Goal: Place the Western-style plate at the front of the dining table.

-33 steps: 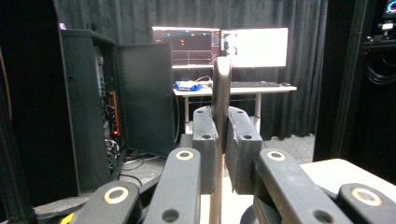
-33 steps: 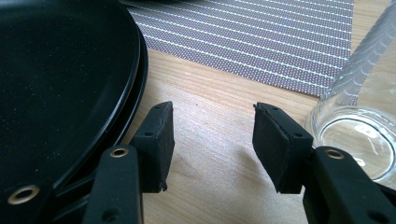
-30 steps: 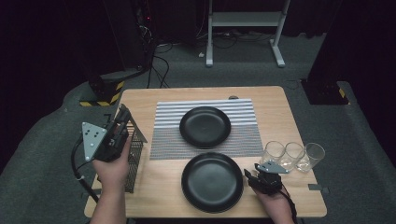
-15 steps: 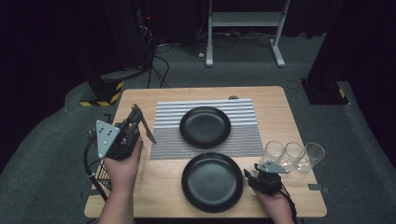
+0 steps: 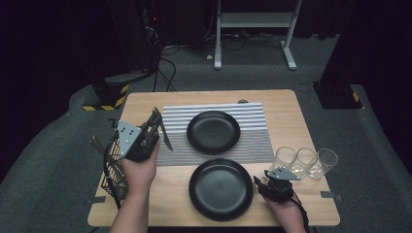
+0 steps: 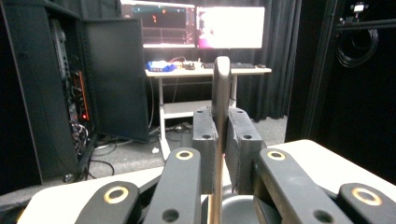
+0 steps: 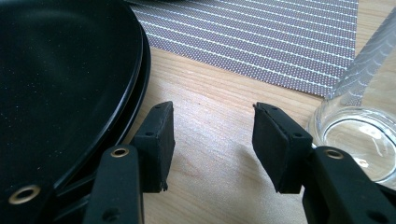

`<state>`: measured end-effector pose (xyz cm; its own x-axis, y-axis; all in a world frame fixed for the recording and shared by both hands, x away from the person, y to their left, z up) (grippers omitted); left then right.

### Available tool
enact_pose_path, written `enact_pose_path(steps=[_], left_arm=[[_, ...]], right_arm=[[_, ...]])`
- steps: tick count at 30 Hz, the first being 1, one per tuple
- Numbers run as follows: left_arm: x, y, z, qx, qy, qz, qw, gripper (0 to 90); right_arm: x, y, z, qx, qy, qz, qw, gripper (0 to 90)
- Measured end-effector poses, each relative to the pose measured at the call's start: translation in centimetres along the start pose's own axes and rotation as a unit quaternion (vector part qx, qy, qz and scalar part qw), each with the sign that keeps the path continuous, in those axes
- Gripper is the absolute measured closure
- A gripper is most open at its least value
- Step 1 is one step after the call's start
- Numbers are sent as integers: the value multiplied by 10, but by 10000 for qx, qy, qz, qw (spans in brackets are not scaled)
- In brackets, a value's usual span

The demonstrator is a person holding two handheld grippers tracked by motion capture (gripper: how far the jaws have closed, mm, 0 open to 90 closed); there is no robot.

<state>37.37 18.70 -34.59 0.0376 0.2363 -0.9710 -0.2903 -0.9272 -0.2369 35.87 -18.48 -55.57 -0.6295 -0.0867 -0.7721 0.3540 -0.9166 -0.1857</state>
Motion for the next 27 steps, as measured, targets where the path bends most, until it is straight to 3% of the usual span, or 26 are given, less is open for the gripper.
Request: enact_pose_path(steps=[10, 16, 20, 27], left_arm=[[6, 3, -15, -52, -150, 40, 9999, 830], [3, 1, -20, -121, -189, -11, 9997, 830], [-1, 2, -29, -149, -273, -152, 9994, 830], [0, 3, -43, -155, -433, -128, 9989, 830]], right_arm=[[0, 0, 0, -16, 0, 3, 10000, 486], [0, 0, 0, -13, -8, -2, 10000, 486], [0, 0, 0, -10, -7, 18, 10000, 486], [0, 0, 0, -17, -10, -10, 10000, 486]])
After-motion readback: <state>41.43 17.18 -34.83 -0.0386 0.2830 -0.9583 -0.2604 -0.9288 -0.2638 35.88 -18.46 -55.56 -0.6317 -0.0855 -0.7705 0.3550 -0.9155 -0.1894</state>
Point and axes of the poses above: each handheld gripper's, and its own axes: z roughly backward along the jaws, x roughly out of its underside, y roughly to its right, the point moved 4 cm from there along -z, roughly forward along the jaws, and after that the axes turned 13 degrees about -z, right-handed, at the moved point
